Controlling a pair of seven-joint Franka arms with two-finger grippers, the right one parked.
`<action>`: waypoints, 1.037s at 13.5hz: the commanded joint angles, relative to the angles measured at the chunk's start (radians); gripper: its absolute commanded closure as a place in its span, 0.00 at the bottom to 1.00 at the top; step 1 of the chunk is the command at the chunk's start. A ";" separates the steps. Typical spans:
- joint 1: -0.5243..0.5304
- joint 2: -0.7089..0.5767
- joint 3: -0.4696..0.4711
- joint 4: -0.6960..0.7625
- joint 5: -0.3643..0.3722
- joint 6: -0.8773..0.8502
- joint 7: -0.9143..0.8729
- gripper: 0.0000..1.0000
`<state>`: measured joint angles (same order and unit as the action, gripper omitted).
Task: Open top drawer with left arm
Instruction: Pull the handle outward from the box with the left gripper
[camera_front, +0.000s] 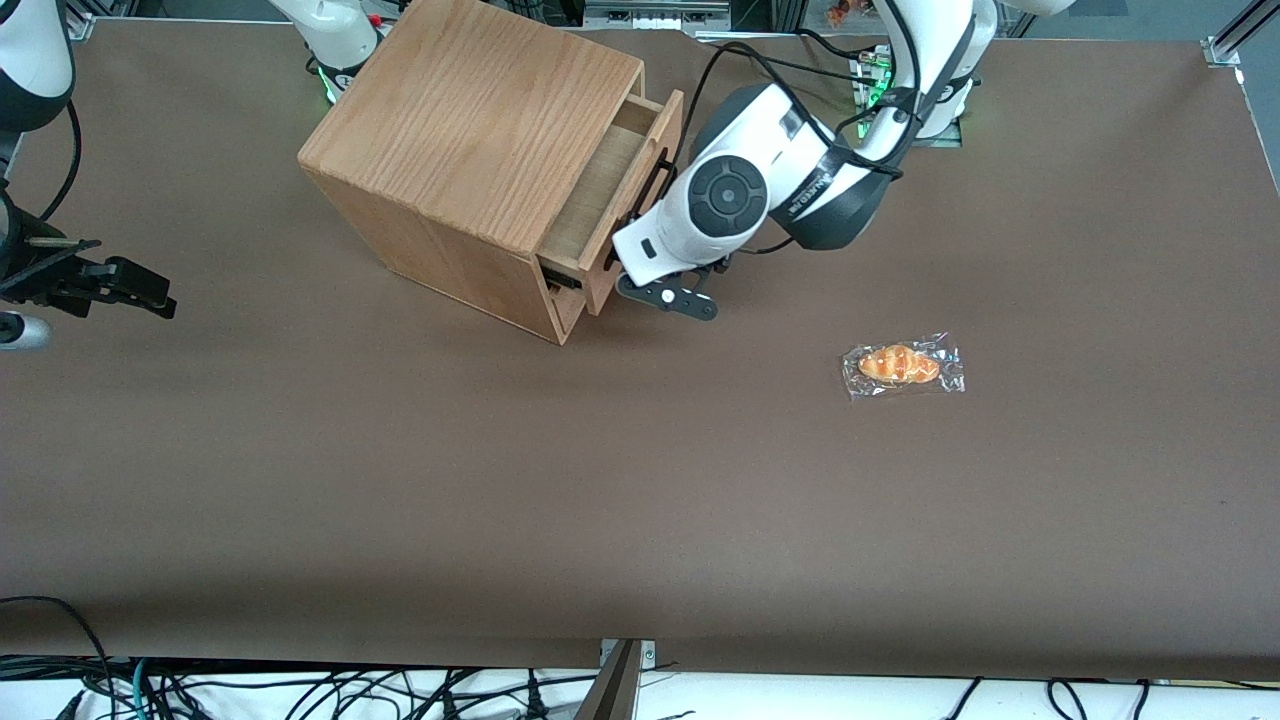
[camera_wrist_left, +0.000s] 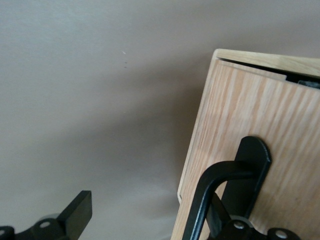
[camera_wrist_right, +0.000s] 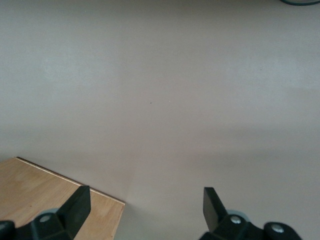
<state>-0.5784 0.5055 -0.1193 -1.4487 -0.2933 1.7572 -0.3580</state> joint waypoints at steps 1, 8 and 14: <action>0.034 -0.030 0.000 -0.019 0.034 -0.022 0.054 0.00; 0.042 -0.031 0.001 -0.035 0.034 -0.022 0.060 0.00; 0.057 -0.047 0.000 -0.051 0.068 -0.028 0.059 0.00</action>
<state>-0.5335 0.4959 -0.1190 -1.4621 -0.2524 1.7402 -0.3165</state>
